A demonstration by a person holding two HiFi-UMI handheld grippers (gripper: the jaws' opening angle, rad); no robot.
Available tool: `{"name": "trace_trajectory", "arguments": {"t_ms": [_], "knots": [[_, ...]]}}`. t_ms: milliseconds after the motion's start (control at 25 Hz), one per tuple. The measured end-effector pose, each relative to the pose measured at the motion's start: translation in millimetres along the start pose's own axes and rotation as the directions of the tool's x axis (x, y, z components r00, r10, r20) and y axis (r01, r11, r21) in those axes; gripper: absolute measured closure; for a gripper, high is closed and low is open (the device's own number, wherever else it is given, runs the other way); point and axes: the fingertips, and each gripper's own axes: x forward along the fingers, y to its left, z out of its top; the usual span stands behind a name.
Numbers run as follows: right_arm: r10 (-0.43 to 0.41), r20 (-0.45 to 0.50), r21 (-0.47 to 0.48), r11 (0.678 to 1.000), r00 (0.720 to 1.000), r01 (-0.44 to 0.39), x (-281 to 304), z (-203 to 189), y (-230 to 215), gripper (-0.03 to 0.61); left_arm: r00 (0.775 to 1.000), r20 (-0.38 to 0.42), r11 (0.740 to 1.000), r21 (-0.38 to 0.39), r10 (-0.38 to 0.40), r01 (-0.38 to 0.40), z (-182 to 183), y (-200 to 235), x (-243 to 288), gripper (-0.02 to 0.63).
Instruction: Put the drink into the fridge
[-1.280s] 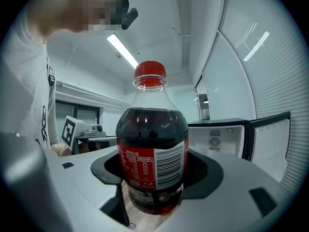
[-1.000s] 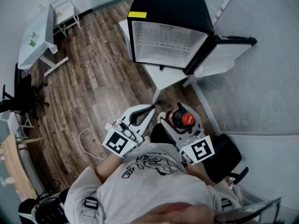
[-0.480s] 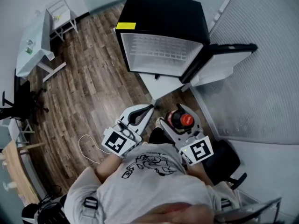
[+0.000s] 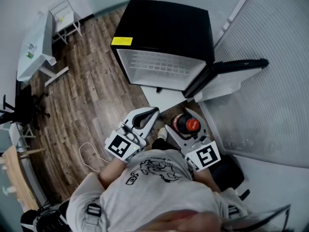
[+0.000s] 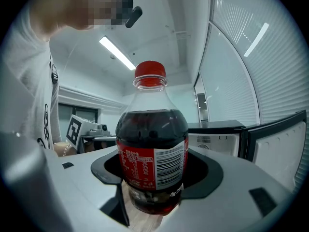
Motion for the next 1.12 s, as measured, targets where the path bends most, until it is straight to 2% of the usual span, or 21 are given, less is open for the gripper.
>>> {"name": "trace_trajectory", "arguments": {"t_ms": [320, 480, 800, 1120], "knots": [[0.035, 0.003, -0.002, 0.999, 0.999, -0.035, 15, 5, -39, 0.256, 1.0, -0.003, 1.0, -0.001, 0.029, -0.029, 1, 20, 37, 0.612], [0.049, 0.006, 0.001, 0.999, 0.999, -0.049, 20, 6, -57, 0.256, 0.999, 0.027, 0.999, 0.018, 0.034, -0.034, 6, 26, 58, 0.612], [0.068, -0.005, -0.004, 0.998, 0.998, -0.068, 26, 5, -87, 0.256, 0.999, -0.012, 0.999, 0.004, 0.048, -0.048, -7, 42, 90, 0.612], [0.079, -0.012, -0.002, 0.997, 0.997, -0.079, 32, 1, -96, 0.256, 1.0, -0.009, 1.0, 0.002, 0.028, -0.028, -7, 46, 101, 0.612]]}}
